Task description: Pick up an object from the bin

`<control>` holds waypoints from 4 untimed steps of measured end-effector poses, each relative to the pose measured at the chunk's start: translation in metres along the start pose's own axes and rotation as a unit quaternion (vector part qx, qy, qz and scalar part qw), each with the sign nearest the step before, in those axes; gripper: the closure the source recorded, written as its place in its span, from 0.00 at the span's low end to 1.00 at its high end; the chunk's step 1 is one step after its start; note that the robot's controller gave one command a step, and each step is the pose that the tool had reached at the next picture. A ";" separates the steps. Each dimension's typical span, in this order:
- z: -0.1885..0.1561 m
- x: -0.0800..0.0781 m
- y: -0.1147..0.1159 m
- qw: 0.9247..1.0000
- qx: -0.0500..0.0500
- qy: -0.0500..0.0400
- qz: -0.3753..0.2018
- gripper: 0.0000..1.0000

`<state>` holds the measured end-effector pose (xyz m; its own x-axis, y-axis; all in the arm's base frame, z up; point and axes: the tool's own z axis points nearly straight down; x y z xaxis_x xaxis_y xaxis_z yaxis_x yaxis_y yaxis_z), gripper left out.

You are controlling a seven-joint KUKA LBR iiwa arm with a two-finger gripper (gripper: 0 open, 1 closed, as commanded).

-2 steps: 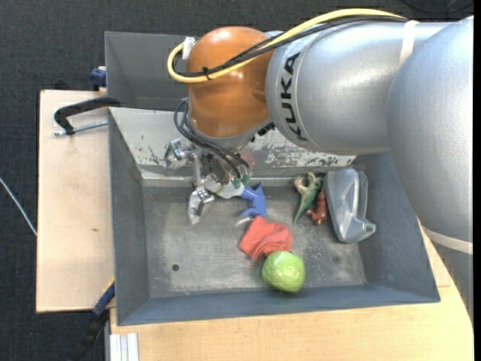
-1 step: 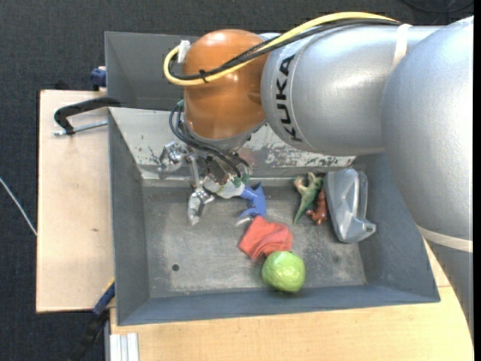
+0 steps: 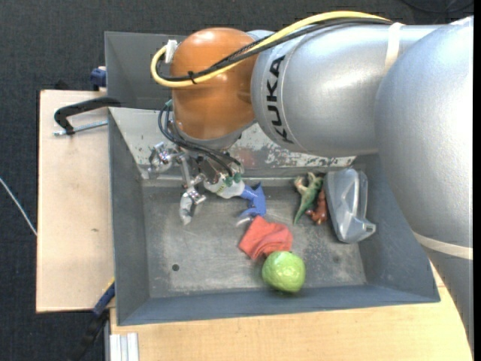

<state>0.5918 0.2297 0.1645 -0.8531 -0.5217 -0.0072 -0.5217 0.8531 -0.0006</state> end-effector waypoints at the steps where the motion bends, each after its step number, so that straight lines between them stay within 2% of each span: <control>1: -0.004 0.015 0.000 0.998 -0.001 0.002 -0.055 0.00; 2: 0.013 0.013 0.002 0.992 0.000 0.002 -0.129 0.00; 3: 0.001 0.020 0.008 0.974 -0.002 0.002 -0.227 0.00; 4: -0.004 0.067 0.001 0.974 -0.002 0.002 -0.227 0.00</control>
Offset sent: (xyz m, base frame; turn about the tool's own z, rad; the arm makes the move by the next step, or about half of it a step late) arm -0.0115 -0.0023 -0.0322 -0.4139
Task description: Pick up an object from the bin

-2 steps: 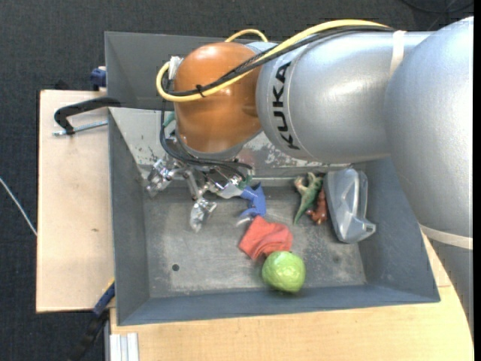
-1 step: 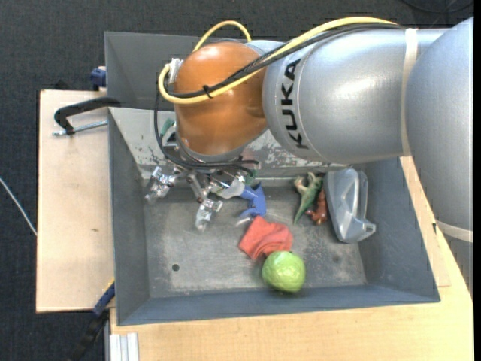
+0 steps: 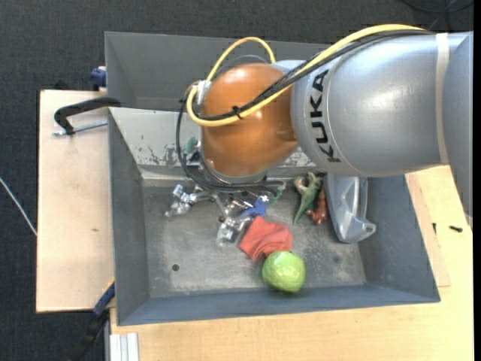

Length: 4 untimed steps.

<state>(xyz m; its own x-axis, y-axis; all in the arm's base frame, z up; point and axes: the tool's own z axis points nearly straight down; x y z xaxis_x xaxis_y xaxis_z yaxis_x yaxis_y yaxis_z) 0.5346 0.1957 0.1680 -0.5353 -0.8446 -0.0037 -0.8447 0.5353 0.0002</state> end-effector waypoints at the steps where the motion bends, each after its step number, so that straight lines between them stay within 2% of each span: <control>1: -0.013 0.005 -0.015 0.997 0.000 0.000 -0.071 0.00; 2: -0.009 0.007 -0.029 0.984 0.002 -0.002 -0.176 0.00; 3: -0.005 0.042 -0.060 0.990 -0.001 0.000 -0.141 0.00; 4: 0.015 0.071 -0.066 0.986 0.001 0.002 -0.164 0.00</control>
Offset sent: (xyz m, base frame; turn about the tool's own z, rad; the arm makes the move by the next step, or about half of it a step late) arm 0.0278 -0.0335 -0.0079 -0.0952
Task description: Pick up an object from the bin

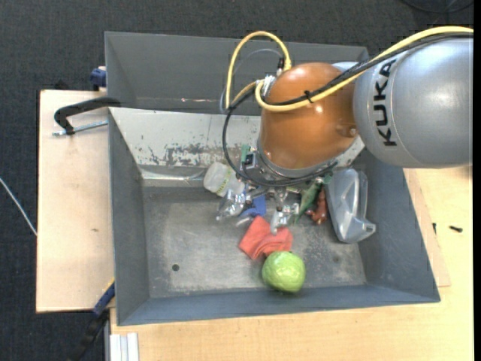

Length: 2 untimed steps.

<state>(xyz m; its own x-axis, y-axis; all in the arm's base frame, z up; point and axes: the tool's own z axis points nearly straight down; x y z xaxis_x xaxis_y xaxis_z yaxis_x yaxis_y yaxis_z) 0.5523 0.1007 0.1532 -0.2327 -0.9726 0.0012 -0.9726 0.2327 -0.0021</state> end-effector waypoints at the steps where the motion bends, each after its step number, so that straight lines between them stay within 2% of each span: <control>1: -0.003 0.016 0.020 0.995 -0.002 -0.002 -0.100 0.00; 2: 0.075 0.083 -0.006 0.996 0.000 -0.001 -0.087 1.00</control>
Offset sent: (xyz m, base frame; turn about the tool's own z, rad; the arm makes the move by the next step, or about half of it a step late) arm -0.0147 -0.0829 -0.0769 -0.1766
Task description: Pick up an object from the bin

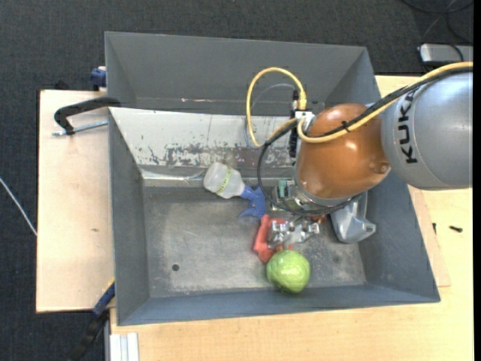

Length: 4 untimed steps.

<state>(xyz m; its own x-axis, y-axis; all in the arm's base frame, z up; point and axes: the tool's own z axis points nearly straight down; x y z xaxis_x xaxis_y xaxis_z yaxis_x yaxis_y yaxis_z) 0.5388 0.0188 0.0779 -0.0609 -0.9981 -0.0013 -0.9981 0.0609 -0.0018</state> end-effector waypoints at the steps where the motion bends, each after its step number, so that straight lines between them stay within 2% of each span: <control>1: 0.000 0.000 0.000 1.000 0.000 0.000 0.000 1.00; 2: -0.028 0.000 -0.015 0.999 -0.002 -0.001 -0.034 1.00; 3: 0.002 -0.024 0.043 0.998 0.000 -0.002 -0.061 0.00; 4: 0.001 -0.023 0.042 0.998 0.002 -0.001 -0.060 1.00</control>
Offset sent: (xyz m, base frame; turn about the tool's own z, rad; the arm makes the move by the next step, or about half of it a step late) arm 0.0580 -0.0086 0.1072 -0.2324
